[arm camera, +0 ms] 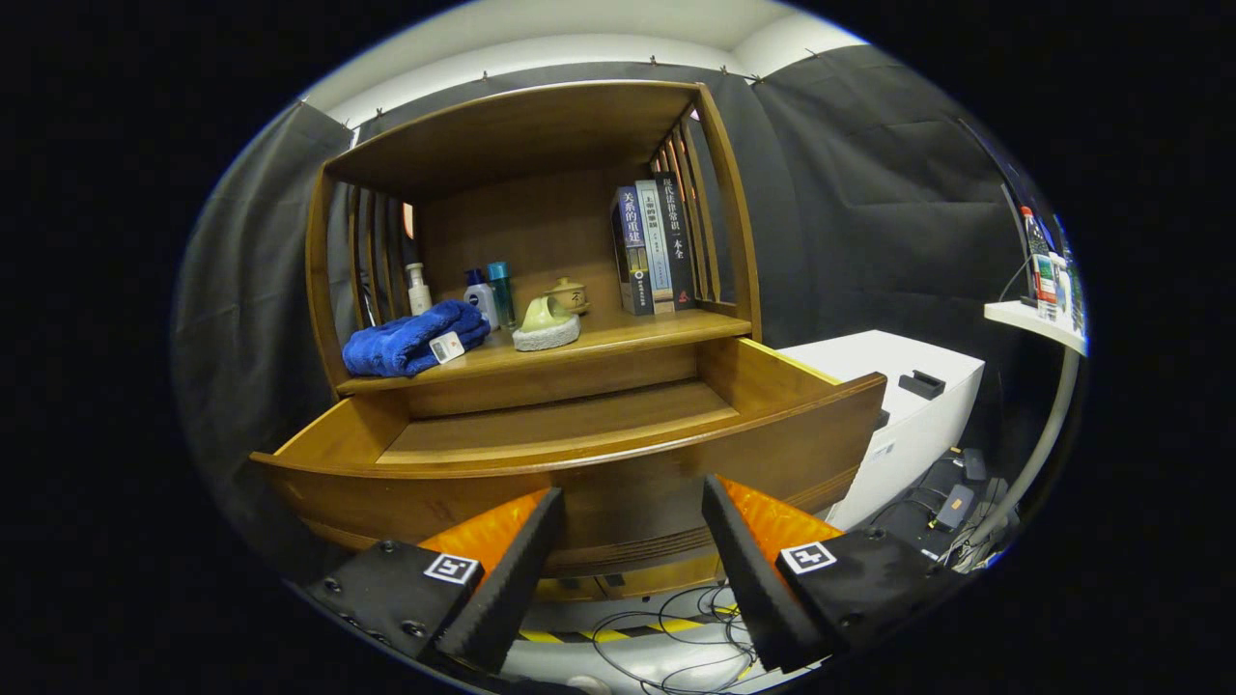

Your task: Pull open the drawer, take out the items inside it, and place them on the countertop above the cabinet.

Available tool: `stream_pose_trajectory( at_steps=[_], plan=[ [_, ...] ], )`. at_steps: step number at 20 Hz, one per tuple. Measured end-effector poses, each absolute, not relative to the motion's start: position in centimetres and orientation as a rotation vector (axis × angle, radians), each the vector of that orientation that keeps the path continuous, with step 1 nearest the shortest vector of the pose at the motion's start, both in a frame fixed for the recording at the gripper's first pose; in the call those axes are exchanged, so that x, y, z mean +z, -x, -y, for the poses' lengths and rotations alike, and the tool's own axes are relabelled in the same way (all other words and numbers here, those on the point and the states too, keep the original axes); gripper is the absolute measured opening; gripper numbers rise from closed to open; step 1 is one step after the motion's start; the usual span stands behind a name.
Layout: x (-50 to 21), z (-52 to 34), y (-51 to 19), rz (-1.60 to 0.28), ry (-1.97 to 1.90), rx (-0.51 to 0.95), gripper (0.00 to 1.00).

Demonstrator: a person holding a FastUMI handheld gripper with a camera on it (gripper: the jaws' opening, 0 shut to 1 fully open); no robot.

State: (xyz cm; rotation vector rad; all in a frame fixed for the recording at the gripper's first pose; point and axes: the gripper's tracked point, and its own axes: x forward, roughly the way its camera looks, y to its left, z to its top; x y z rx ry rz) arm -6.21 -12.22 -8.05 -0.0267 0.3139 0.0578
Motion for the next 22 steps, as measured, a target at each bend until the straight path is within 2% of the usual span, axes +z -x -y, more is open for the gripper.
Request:
stream_pose_trajectory(
  at_steps=[22],
  plan=[
    [-10.2, 9.0, -6.7, -0.347, 0.093, -0.017, 0.98]
  ],
)
